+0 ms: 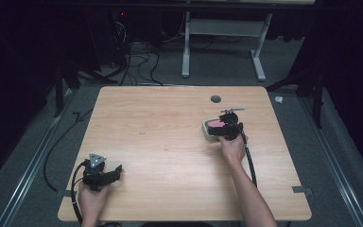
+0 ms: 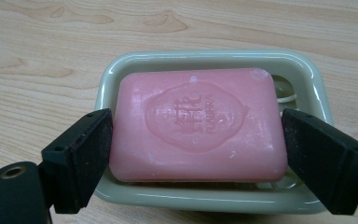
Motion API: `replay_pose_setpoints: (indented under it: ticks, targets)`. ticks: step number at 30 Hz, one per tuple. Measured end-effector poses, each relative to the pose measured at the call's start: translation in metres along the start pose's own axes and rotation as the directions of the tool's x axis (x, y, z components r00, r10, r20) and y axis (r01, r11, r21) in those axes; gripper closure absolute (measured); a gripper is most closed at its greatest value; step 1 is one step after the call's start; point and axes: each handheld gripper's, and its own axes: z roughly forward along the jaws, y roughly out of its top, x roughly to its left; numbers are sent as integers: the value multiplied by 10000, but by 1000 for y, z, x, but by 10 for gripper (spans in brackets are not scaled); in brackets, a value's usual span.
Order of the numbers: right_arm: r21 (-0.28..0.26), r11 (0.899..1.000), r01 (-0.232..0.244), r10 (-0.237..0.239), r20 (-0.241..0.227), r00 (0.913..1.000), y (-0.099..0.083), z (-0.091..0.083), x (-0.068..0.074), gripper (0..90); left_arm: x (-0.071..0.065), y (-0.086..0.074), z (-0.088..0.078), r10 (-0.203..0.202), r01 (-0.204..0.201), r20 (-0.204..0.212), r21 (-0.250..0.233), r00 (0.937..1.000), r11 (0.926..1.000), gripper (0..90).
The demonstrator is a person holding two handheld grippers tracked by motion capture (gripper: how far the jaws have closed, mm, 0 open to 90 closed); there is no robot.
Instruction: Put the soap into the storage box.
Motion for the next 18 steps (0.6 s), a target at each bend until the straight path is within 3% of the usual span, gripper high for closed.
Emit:
replay_pose_setpoints:
  ticks: [18]
  targets:
    - [-292, 9996, 8, -9, -29, 10000, 2, -13, -4, 121, 0, 0, 0, 14, -14, -20, 27, 10000, 10000, 232]
